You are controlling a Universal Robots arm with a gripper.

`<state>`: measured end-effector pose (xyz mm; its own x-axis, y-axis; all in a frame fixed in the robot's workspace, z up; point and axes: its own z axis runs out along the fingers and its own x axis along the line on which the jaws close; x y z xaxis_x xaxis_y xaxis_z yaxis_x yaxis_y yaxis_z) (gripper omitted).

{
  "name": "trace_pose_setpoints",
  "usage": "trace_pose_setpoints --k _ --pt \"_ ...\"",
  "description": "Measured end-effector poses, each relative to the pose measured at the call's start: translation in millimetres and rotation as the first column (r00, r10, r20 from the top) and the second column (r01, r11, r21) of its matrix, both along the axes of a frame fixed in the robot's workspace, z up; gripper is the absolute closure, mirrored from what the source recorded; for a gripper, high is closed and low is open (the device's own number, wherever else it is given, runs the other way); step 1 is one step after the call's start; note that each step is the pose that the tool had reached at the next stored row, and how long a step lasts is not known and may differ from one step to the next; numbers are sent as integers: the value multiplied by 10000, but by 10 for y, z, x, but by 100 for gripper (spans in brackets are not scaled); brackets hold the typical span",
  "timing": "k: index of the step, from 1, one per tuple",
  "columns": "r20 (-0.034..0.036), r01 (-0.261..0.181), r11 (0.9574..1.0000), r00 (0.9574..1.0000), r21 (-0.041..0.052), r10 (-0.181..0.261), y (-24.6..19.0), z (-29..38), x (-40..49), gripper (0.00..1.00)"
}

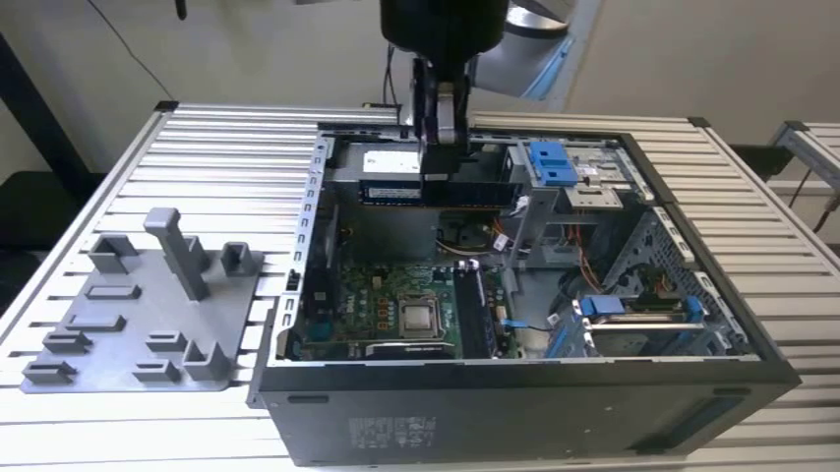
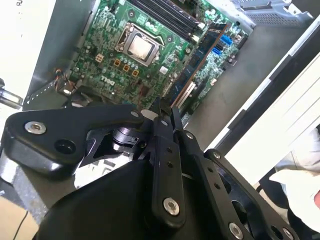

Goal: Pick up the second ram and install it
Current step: 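Pick up the second ram and move it above second insertion slot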

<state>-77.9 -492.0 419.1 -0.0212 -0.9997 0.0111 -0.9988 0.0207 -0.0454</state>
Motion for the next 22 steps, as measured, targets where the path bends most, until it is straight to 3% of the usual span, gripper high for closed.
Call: trace_pose_setpoints --k 22 --pt "0 0 10000 10000 0 0 0 0 402 86"
